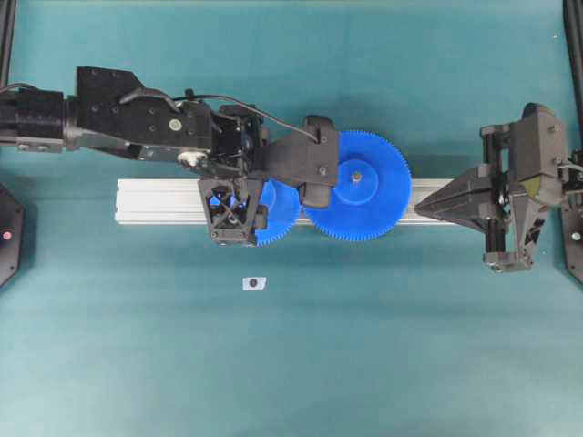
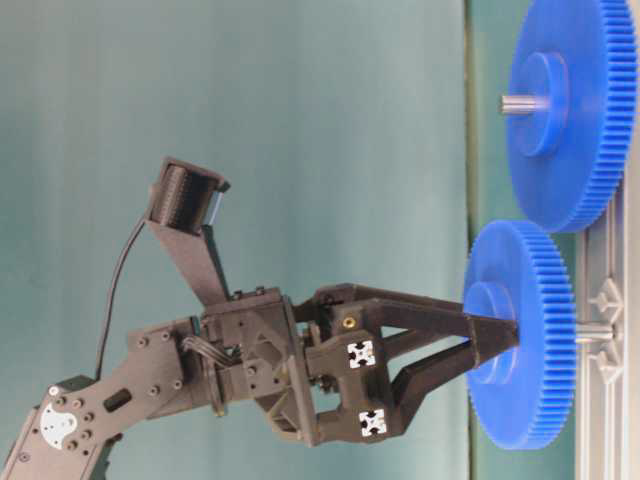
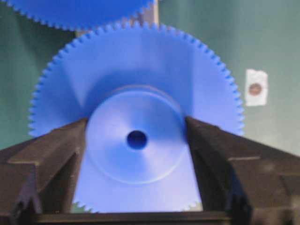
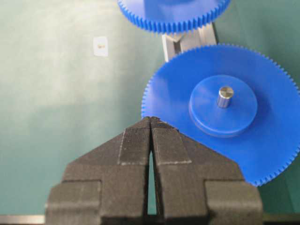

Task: Insert the small gear onto the shaft.
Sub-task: 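Align the gear's bore over the left shaft and lower it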

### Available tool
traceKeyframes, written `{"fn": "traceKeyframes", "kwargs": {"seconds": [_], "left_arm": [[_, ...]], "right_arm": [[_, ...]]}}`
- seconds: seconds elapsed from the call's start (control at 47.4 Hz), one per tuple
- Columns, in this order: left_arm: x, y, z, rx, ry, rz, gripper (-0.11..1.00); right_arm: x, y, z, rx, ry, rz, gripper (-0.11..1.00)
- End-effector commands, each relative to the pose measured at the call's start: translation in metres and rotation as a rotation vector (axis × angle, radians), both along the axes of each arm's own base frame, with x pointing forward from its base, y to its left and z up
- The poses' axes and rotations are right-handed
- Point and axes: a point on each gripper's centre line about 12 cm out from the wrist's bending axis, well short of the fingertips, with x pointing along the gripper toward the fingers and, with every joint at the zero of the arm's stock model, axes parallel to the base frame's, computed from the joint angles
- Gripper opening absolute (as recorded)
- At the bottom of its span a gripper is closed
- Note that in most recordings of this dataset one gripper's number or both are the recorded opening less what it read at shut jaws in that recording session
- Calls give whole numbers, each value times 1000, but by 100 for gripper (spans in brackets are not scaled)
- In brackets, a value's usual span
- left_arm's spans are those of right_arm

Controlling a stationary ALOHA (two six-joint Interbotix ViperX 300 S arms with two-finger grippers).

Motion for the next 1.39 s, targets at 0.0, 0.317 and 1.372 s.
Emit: {"fn": "traceKeyframes", "kwargs": {"seconds": [0.0,0.317,1.372], "left_arm": [[2,1,5,5,-20,-1,69],[-3,3,4,2,-11,11,69],[-10,1,-9,-9,68,25,69]], "right_arm": [[1,0,3,9,-16,-7,3],[1,0,4,9,-17,-7,3],[2,0,4,39,-19,-23,3]]}}
